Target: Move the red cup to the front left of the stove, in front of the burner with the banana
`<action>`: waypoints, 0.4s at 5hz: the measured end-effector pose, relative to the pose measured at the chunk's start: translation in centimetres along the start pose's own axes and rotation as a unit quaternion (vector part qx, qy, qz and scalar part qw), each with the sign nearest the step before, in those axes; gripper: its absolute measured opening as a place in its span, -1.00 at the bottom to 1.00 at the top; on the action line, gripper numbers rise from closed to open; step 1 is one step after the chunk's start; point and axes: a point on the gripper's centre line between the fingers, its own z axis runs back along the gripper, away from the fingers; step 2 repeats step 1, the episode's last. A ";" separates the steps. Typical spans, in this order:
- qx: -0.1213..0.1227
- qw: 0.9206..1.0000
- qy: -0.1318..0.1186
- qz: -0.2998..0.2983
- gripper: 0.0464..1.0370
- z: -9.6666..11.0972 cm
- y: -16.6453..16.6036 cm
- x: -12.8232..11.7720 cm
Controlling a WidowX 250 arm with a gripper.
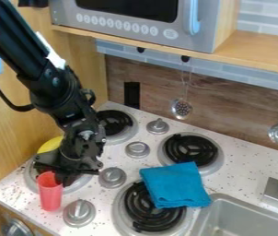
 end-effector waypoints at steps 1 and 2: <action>-0.004 1.000 -0.001 0.000 -0.57 -0.2 -0.1 0.0; -0.004 1.000 -0.001 0.000 -0.57 -0.2 -0.1 0.0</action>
